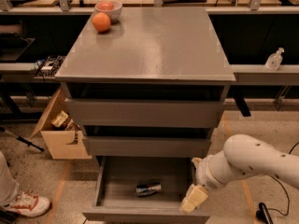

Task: Pick redbull can from bottom drawer and place on counter

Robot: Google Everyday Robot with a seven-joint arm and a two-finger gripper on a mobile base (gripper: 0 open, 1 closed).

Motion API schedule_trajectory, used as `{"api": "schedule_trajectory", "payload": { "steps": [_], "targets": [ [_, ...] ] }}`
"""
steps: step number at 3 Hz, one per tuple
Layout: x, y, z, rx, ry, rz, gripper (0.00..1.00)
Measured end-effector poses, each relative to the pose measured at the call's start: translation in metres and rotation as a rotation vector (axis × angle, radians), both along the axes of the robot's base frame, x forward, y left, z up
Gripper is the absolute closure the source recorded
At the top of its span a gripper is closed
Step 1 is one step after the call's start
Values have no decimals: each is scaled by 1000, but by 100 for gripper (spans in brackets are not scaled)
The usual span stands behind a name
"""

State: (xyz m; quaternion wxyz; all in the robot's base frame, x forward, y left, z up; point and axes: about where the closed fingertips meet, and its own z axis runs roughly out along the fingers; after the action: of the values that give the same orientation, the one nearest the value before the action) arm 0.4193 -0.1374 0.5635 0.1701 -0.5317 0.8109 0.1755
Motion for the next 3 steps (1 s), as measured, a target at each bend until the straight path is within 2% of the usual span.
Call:
{"api": "schedule_trajectory", "payload": {
  "steps": [1,2,3],
  "targets": [
    [2,33,-83,106,25,-61,0],
    [2,33,-83,106,25,-61,0],
    [5,35,-99,105,31,-79,0]
  ]
}}
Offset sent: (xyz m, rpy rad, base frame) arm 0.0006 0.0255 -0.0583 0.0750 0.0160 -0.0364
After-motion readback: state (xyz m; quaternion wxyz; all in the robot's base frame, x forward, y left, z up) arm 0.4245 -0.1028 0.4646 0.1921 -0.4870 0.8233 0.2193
